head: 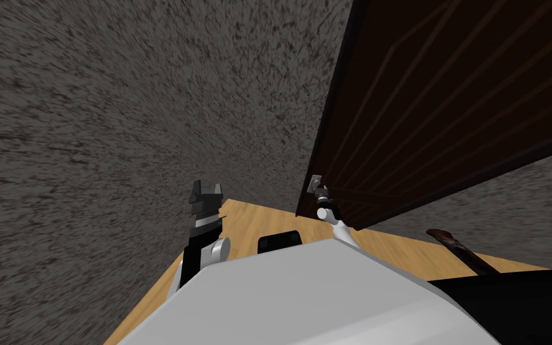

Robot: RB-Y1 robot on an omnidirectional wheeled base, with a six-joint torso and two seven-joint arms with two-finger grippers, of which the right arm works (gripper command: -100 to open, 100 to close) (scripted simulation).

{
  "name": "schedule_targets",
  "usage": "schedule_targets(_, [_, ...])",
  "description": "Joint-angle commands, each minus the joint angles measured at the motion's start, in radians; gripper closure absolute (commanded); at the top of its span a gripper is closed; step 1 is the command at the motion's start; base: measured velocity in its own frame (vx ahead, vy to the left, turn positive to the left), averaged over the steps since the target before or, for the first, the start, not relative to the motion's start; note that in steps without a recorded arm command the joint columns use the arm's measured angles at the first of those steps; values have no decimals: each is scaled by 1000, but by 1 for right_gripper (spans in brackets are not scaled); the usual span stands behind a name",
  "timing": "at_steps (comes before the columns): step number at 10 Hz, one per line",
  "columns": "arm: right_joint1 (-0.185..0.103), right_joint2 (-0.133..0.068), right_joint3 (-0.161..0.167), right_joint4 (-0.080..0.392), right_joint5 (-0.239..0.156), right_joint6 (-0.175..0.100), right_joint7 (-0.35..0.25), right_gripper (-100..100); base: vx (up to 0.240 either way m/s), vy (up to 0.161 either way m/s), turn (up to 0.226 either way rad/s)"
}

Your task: Pull the door open

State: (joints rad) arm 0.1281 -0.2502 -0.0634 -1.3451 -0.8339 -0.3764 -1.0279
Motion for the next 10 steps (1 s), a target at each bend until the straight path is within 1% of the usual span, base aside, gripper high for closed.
schedule_targets(1, [-1,-18,-17,13,-8,-4,-17,-100,232,-57,126])
schedule_targets(2, [-1,-27,-23,19,-12,-6,-24,-100,227,-39,111])
schedule_targets(3, [-3,-25,-17,19,-10,-7,-23,-100,94,-17,10])
schedule_targets(4, [-3,-25,-17,19,-10,-7,-23,100,-24,6,-28])
schedule_targets(9, [-3,-25,-17,19,-10,-7,-23,100,-16,0,3])
schedule_targets(10, [8,-40,-3,13,-8,-8,-39,100,-139,-31,121])
